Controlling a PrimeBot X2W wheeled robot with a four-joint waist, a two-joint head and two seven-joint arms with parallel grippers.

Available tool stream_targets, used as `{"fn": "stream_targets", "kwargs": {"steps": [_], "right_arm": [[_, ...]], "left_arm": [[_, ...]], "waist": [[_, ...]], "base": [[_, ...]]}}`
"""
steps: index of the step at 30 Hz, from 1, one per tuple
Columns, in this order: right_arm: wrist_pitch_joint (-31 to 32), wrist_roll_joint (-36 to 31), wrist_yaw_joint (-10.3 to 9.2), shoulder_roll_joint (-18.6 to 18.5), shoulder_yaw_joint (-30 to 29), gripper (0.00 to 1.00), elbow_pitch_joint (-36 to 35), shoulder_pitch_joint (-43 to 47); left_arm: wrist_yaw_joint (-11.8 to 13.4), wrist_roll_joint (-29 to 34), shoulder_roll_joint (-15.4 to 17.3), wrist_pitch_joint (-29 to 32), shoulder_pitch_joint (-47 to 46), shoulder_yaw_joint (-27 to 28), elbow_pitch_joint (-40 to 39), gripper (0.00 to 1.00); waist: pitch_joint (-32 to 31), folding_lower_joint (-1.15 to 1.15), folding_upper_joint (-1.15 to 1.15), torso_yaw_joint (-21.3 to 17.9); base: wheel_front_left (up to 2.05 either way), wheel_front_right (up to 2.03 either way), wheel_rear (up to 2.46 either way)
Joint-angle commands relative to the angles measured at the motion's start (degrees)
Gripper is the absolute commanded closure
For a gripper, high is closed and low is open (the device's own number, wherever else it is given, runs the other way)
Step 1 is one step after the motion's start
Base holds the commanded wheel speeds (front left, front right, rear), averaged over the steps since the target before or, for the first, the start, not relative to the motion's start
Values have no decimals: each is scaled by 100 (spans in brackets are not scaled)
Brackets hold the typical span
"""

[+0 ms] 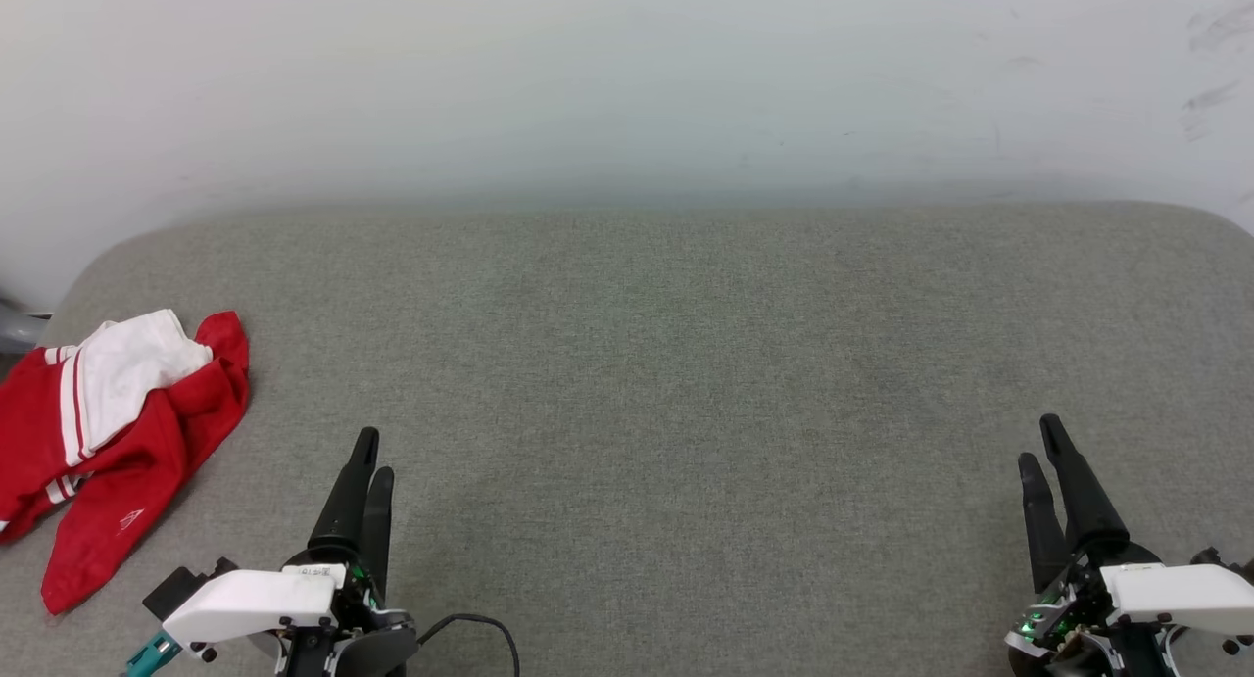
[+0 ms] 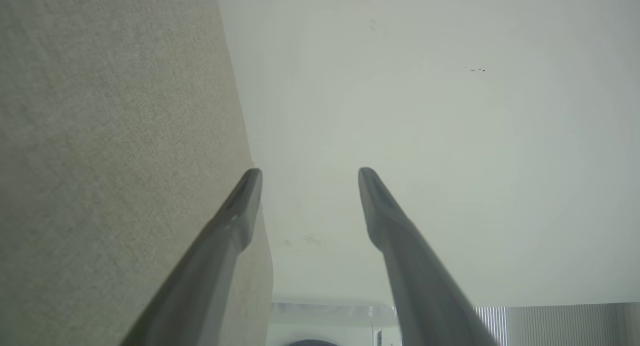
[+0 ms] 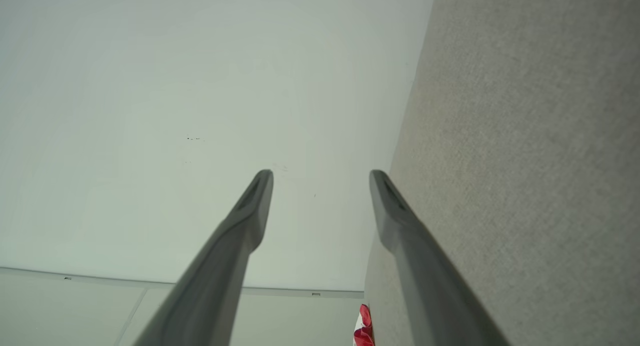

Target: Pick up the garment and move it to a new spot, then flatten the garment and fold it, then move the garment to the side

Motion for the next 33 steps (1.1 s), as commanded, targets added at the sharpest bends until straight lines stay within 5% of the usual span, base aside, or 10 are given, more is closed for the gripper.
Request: {"fn": "stream_targets", "kwargs": {"steps": [1,11,33], "right_arm": [[-82,-81,0,-33,49,0,-190,-23],[-307,-768,0,-62,104,0,-419,37],[-768,-4375,0,-5,146,0,-857,205]], "left_arm": [[-7,37,10,-78,-124,-67,-186,0],[-9,632,22,-305,-90,-127,-484,0],[25,4140,15,-768,153,-144,-876,0]], "waist": [[-1,0,0,1],[-2,0,0,5],[-30,0,0,1]], "base": [[0,0,0],[0,0,0],[0,0,0]]}}
